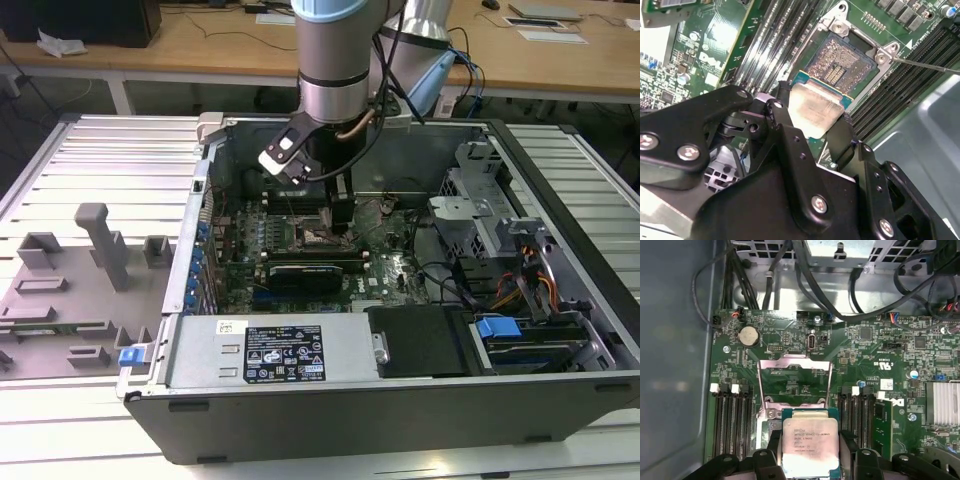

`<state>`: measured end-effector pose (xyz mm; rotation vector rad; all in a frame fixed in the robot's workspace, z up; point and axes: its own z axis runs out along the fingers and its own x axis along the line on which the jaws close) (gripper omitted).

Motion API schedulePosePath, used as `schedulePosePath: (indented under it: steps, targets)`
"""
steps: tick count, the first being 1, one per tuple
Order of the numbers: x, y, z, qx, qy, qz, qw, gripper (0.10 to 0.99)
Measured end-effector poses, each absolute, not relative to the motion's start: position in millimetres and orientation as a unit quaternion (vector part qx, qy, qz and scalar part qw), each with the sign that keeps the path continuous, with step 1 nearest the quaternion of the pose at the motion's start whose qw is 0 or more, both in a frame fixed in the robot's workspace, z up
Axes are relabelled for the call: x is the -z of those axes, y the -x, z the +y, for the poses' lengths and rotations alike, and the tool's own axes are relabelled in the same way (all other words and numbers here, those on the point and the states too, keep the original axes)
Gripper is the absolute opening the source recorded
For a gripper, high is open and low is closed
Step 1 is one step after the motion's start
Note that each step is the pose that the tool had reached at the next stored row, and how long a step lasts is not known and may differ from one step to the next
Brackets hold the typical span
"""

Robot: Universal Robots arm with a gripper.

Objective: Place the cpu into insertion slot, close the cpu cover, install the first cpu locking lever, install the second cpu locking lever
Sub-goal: 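Place the cpu into insertion slot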

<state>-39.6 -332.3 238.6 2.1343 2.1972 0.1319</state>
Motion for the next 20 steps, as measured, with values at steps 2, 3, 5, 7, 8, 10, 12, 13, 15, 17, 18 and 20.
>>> schedulePosePath:
  steps: [2, 3, 5, 7, 8, 10, 12, 13, 15, 17, 18, 20]
  targets:
    - [-236, 43, -331, -0.049, -0.695, 0.716, 0.045, 0.541]
    - [-235, 45, -331, -0.052, -0.695, 0.716, 0.048, 0.541]
    - [-233, 46, -330, -0.052, -0.695, 0.716, 0.048, 0.541]
    - [-232, 46, -330, -0.052, -0.695, 0.716, 0.048, 0.541]
    - [-231, 47, -329, -0.052, -0.695, 0.716, 0.048, 0.541]
    - [-230, 50, -328, -0.052, -0.695, 0.716, 0.048, 0.541]
    - [-229, 53, -327, -0.052, -0.695, 0.716, 0.048, 0.541]
    - [-229, 54, -327, -0.052, -0.695, 0.716, 0.048, 0.541]
    - [-228, 58, -327, -0.052, -0.695, 0.716, 0.048, 0.541]
    - [-227, 59, -327, -0.052, -0.695, 0.716, 0.048, 0.541]
    - [-227, 60, -327, -0.052, -0.695, 0.716, 0.048, 0.541]
    - [-227, 61, -326, -0.052, -0.695, 0.716, 0.048, 0.541]
